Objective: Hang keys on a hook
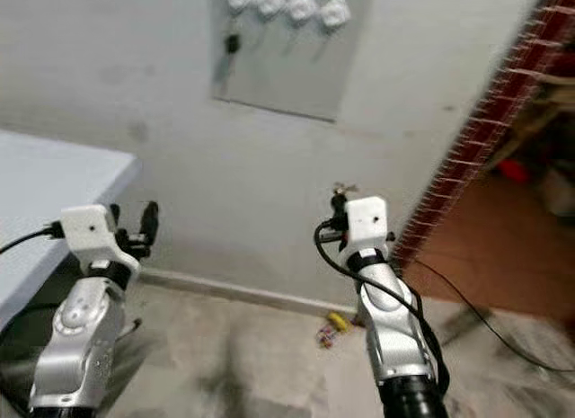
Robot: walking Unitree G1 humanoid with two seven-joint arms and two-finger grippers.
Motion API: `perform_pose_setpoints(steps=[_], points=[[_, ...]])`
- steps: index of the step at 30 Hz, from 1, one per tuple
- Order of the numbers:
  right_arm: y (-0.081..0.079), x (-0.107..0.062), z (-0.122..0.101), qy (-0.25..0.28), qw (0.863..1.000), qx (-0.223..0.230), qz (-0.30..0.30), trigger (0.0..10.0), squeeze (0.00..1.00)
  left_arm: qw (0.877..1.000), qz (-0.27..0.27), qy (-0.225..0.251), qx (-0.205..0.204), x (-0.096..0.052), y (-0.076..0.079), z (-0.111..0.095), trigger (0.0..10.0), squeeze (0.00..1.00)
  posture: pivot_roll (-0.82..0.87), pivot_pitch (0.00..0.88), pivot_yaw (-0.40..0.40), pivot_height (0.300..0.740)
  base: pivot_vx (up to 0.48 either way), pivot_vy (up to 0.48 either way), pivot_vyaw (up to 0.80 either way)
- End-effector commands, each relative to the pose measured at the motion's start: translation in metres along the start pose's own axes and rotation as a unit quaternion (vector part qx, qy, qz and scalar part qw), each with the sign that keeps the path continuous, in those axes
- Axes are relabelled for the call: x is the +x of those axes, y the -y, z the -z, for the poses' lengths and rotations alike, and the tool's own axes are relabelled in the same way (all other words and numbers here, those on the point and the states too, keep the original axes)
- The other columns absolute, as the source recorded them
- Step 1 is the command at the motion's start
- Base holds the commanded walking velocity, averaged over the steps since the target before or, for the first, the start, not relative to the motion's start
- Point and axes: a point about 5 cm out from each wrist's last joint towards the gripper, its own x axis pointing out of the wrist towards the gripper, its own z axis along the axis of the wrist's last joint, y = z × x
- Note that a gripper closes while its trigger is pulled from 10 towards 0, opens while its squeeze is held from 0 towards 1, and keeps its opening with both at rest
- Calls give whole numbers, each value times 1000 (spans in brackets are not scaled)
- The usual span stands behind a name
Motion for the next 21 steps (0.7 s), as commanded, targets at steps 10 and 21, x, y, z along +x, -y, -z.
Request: perform_pose_setpoints(steps=[10, 21], points=[[2, -5, -4, 5, 999, -19, -34, 10000, 0, 998, 57, -10, 15, -10, 13, -1, 10000, 0, -76, 3, -61, 728, 0, 0, 0], [4, -6, -6, 12, 998, -36, -42, 10000, 0, 998, 56, -11, 7, -9, 12, -2, 10000, 0, -78, 6, -59, 728, 0, 0, 0]])
